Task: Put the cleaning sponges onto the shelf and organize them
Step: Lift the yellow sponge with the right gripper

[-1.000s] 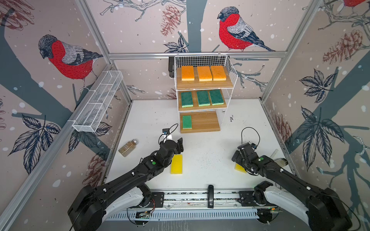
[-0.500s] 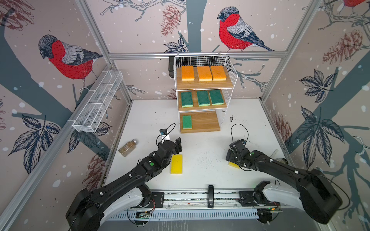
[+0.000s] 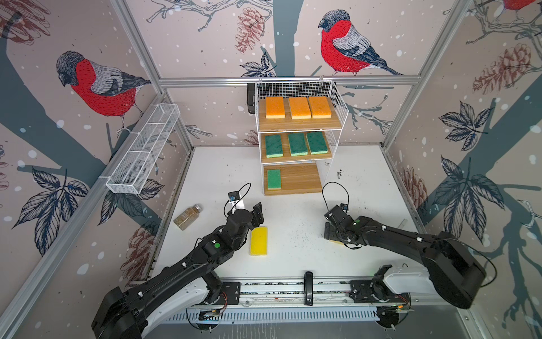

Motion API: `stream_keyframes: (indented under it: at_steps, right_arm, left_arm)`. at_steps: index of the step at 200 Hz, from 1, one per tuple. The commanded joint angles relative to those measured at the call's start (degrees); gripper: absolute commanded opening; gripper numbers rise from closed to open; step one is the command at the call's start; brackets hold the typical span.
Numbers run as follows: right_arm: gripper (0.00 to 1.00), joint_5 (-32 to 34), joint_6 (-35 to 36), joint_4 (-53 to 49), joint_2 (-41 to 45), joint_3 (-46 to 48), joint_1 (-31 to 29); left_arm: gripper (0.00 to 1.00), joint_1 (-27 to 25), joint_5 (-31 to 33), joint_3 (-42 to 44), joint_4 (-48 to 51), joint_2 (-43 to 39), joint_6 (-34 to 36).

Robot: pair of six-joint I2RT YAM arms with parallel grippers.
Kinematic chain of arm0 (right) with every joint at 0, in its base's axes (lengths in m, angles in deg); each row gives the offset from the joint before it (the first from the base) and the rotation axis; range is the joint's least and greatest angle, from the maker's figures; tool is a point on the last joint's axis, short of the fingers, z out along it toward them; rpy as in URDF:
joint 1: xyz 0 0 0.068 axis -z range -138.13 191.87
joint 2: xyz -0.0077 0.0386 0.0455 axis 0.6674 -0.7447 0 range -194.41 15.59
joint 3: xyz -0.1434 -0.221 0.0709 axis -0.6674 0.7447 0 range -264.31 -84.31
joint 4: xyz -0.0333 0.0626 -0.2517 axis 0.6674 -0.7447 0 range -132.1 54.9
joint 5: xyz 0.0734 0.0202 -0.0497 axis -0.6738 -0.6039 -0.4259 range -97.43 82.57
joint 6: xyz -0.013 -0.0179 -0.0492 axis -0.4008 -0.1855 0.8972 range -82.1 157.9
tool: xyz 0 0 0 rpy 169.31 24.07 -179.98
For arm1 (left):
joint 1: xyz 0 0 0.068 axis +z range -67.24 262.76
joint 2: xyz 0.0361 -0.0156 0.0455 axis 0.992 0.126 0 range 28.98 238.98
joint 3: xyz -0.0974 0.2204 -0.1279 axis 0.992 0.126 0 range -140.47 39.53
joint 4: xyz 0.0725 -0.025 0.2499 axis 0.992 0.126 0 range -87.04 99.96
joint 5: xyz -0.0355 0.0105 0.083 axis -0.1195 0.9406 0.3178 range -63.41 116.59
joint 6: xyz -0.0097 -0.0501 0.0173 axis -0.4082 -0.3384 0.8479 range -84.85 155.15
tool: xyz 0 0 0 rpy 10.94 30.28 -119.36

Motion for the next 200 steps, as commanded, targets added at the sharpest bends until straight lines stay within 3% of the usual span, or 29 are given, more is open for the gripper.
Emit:
stream_keyframes:
  at_steps: [1, 76, 139, 200]
  right_arm:
    - [0.91, 0.3, -2.6, -2.7, 1.8, 0.6, -0.5]
    - [0.92, 1.8, -6.4, -3.9, 4.6, 2.7, -2.3]
    - [0.87, 4.1, -7.5, -4.6, 5.2, 3.1, -2.4]
    - [0.88, 5.6, -6.9, -4.0, 6.7, 3.2, -2.4]
  left_arm:
    - [0.8, 0.1, 0.1, -0.1, -0.8, 0.4, -0.4]
    - [0.8, 0.1, -1.2, 0.1, -0.3, -0.1, -1.1]
    - [0.8, 0.1, -2.1, 0.6, -1.1, 0.6, -1.7]
    - [0.8, 0.2, -2.5, 0.3, -1.5, 2.1, -1.9]
